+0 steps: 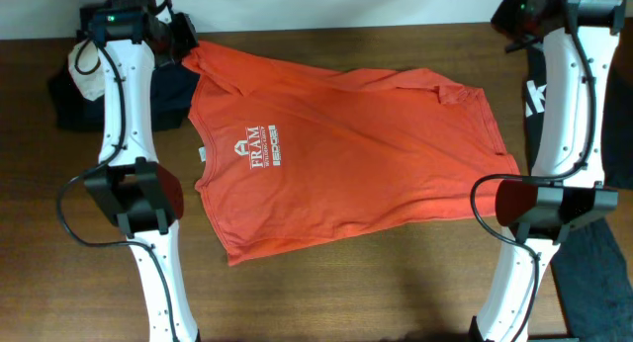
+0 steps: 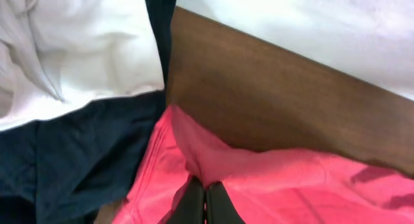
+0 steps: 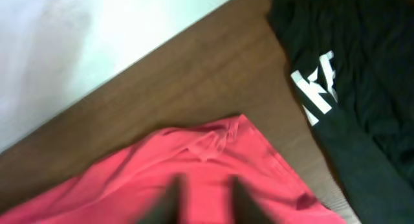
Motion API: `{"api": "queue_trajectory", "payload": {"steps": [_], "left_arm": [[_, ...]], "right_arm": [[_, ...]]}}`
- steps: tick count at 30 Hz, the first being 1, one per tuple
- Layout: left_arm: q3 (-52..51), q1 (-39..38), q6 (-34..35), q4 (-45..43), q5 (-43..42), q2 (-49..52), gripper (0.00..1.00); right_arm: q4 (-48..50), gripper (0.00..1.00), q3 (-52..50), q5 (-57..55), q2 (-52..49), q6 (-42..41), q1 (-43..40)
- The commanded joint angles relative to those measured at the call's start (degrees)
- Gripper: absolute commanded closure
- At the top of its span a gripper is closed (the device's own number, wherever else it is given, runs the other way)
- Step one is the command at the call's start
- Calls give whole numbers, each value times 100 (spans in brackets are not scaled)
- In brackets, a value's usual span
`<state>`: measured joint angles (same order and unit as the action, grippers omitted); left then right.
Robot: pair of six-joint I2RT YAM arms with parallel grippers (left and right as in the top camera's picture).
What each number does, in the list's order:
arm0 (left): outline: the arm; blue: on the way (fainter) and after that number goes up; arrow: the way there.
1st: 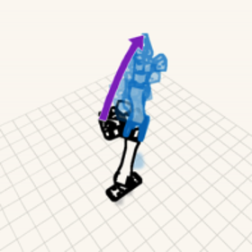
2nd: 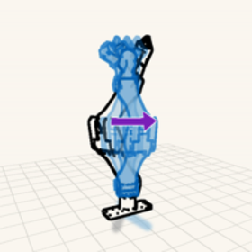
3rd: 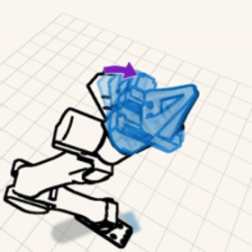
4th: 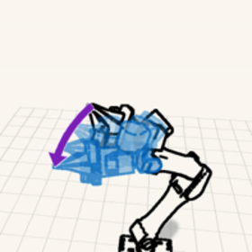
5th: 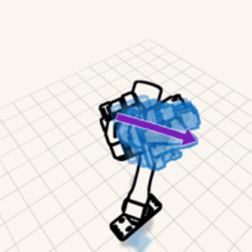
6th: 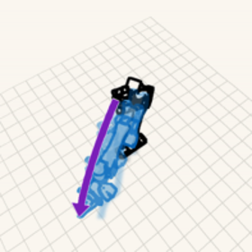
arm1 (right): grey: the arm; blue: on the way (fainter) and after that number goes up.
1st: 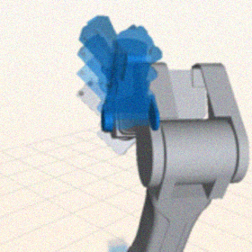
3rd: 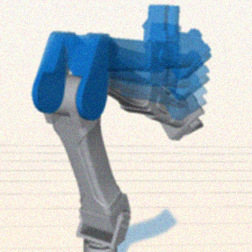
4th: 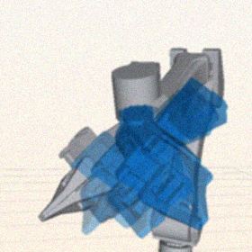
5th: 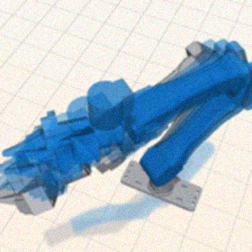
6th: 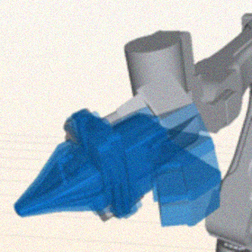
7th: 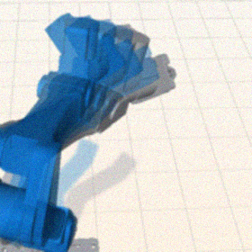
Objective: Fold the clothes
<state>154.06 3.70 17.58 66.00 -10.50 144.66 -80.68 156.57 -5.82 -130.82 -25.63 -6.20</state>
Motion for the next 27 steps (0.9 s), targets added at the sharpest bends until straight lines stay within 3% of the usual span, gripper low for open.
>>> {"api": "queue_trajectory", "payload": {"steps": [1, 3, 7, 13, 18, 23, 27], "left_arm": [[52, -90, -72, 57, 79, -125, 100], [48, -101, -72, 74, 90, -118, 100], [46, -98, -72, 116, 90, -118, 100], [46, -98, -72, 151, 90, -118, 99], [46, -101, -72, 177, 90, -118, 99], [46, -98, -72, 221, 90, -118, 98], [46, -98, -72, 221, 90, -118, 95]], "right_arm": [[68, 49, -431, 396, 94, 232, -20], [170, 46, -988, 417, 61, 271, -20], [870, 46, -2365, 1762, 13, 861, -22], [1858, 46, -3593, 1596, 0, 1384, -26], [2422, 42, -3893, 1499, -151, 1384, -26], [2955, 27, -3893, 1266, -479, 1381, -125], [3224, 25, -3893, 1261, -726, 1429, -267]]}}
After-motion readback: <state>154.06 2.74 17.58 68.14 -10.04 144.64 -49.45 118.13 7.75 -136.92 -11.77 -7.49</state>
